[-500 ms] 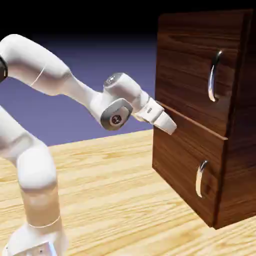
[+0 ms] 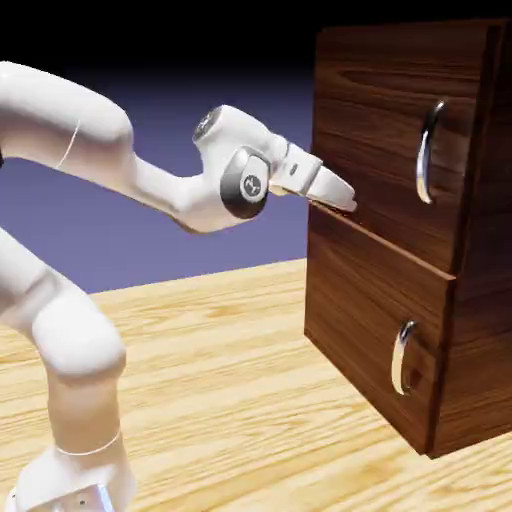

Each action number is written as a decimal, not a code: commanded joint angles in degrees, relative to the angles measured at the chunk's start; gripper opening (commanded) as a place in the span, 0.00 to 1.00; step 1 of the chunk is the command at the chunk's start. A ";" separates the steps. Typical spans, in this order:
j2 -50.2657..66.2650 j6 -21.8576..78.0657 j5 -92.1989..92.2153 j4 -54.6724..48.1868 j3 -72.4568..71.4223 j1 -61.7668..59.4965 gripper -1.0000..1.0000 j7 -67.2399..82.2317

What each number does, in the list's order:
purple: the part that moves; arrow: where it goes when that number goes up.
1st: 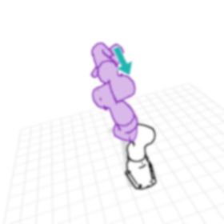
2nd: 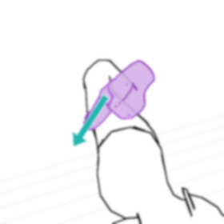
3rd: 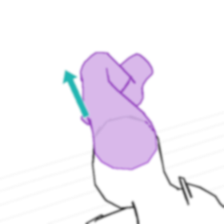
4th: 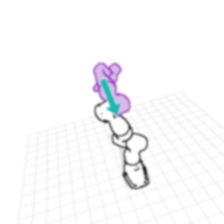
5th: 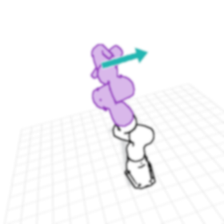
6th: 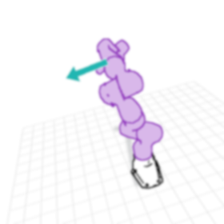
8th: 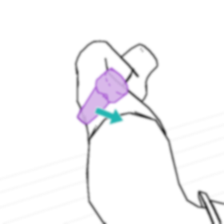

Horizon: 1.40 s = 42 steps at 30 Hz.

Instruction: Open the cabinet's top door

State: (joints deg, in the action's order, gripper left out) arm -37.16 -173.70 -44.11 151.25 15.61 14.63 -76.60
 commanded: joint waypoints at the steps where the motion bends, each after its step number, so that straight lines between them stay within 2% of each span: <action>1: -0.25 0.02 -2.50 -0.55 0.88 0.79 0.50 -1.93; 42: -10.68 0.74 -104.68 -23.14 37.05 33.09 0.50 -81.02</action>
State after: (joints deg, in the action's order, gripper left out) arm -47.84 -172.96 -148.78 128.11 52.66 47.72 -157.62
